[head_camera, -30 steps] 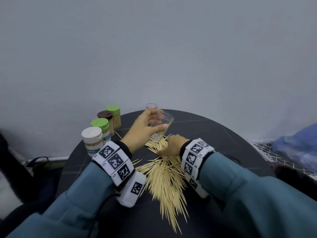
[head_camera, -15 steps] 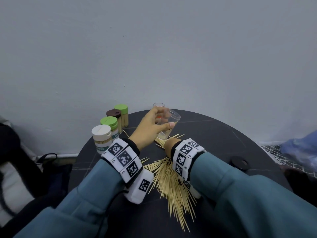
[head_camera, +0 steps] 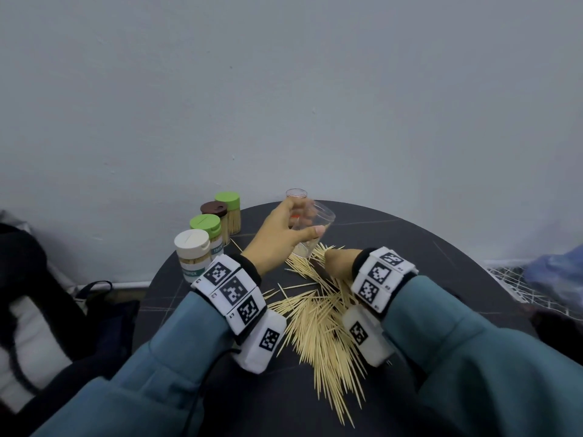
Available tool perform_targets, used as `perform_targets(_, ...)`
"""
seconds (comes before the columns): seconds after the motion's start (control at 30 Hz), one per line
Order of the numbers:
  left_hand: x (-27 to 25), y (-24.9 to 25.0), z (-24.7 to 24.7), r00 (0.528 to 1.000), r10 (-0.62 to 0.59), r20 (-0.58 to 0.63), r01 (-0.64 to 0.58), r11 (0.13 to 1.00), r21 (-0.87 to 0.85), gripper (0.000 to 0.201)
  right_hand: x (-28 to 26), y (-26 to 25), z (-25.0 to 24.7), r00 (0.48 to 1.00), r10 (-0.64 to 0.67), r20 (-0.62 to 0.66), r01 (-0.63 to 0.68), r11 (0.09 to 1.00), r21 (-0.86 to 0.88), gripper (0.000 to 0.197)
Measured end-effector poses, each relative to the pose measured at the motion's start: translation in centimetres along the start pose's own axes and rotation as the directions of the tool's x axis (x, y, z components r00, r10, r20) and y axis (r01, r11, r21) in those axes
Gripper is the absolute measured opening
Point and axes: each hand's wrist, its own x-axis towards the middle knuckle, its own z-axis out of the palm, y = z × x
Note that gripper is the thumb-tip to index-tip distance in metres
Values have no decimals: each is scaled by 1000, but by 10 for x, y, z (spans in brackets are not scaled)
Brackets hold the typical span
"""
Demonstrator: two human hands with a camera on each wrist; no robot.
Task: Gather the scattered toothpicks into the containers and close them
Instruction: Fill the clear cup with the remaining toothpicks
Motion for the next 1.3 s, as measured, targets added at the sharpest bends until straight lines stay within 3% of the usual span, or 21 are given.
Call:
perform_targets(0.17, -1, 1, -3, 1000, -7, -3, 7, 1000, 18, 52, 1, 18, 0, 995, -53, 89, 36, 981, 188, 19)
perform_targets(0.27, -2, 1, -3, 1000, -11, -7, 11, 1000, 23, 51, 0, 24, 8, 994, -18, 109, -24, 928, 371, 33)
perform_targets(0.37, -3, 1, -3, 1000, -17, -6, 17, 999, 39, 47, 1, 33, 14, 994, -37, 102, -17, 877, 479, 29)
perform_targets(0.67, -3, -2, -1, 999, -32, -2, 32, 998, 51, 45, 2, 46, 14, 982, -151, 112, -9, 555, 831, 27)
perform_targets(0.83, -3, -4, 0, 998, -57, -6, 57, 997, 42, 46, 2, 42, 10, 976, -215, -45, 99, 251, 963, 28)
perform_targets(0.93, -3, -6, -1, 996, -82, -16, 83, 996, 35, 43, 1, 40, 4, 963, -219, -159, 188, 119, 975, 27)
perform_targets(1.13, -2, -12, -2, 991, -132, -29, 134, 989, 56, 42, -11, 34, -24, 887, -175, -427, 428, -37, 903, 25)
perform_targets(1.3, -3, -14, 0, 987, -142, 79, 135, 987, 93, 41, -9, 21, -41, 808, -101, -581, 558, -186, 809, 24)
